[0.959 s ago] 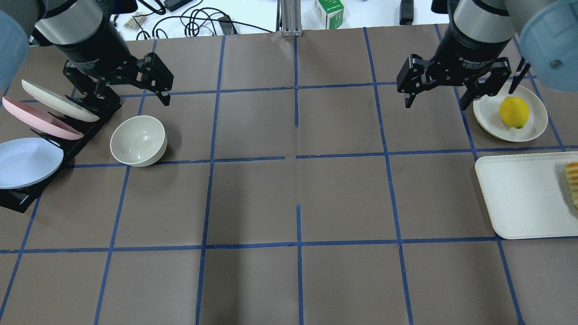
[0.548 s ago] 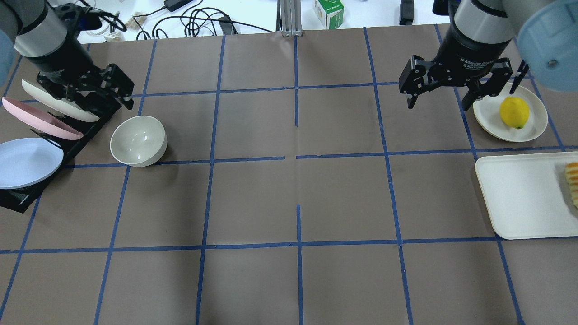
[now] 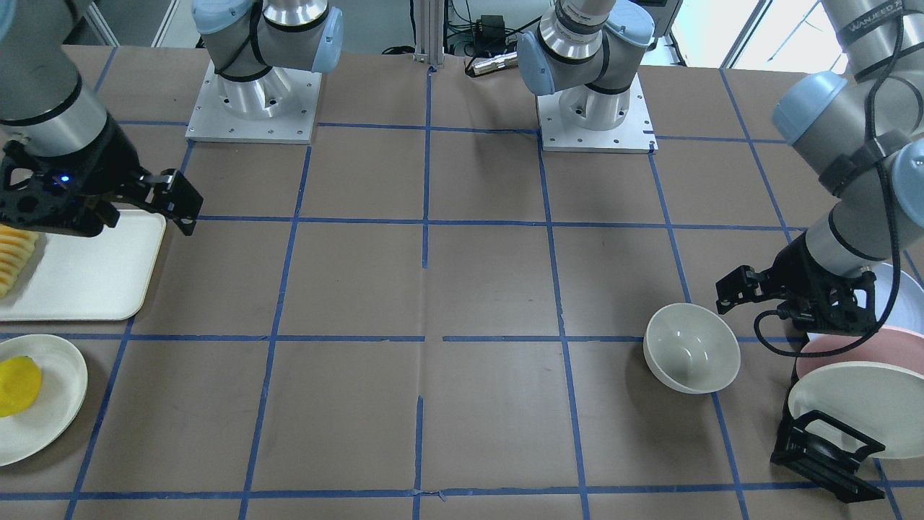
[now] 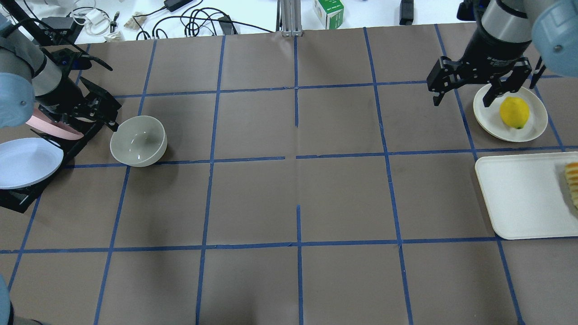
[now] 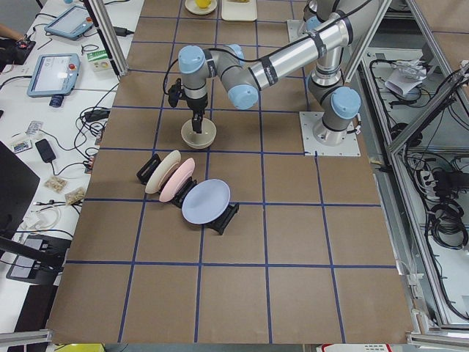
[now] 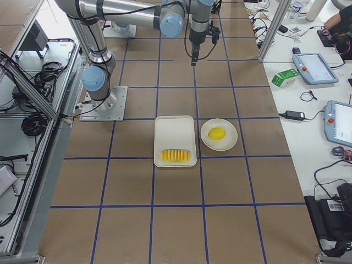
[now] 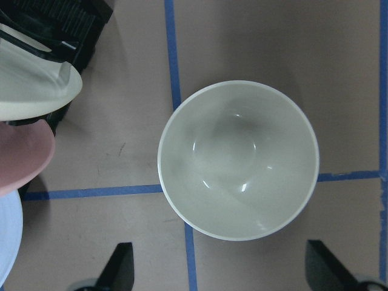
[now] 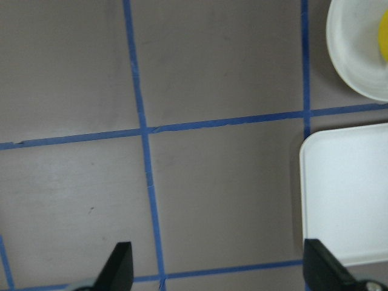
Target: Place bowl and put lemon in it
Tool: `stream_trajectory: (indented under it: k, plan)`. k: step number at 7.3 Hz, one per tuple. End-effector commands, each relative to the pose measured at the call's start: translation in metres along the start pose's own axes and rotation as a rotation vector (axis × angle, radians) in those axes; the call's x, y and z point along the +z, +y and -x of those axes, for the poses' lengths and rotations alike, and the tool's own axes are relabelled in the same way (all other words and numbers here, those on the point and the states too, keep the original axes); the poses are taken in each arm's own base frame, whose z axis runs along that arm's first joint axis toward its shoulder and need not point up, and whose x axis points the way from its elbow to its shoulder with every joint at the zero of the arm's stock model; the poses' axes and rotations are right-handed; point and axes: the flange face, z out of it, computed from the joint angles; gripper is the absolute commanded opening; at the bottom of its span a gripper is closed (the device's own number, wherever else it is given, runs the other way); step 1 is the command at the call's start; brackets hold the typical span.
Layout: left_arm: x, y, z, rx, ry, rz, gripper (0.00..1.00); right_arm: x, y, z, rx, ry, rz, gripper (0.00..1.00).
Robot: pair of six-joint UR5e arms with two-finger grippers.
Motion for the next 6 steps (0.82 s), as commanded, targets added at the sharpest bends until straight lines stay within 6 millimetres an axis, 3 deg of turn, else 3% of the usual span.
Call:
stream_trajectory:
  k: [1, 3, 4, 6]
  plan:
    - [0.041, -0.013, 0.02, -0.082, 0.0, 0.005, 1.0, 0.036, -0.043, -0.103, -0.078, 0.013, -0.054, 1.0]
    - [0.078, -0.02, 0.024, -0.063, 0.025, 0.035, 1.0, 0.083, -0.077, -0.179, -0.226, 0.051, -0.111, 1.0]
    - [0.09, -0.017, 0.023, -0.004, 0.025, 0.044, 1.0, 0.11, -0.087, -0.203, -0.272, 0.05, -0.101, 1.0]
    - [0.108, -0.018, 0.023, 0.006, 0.022, 0.028, 0.92, 0.15, -0.1, -0.22, -0.266, 0.038, -0.076, 1.0]
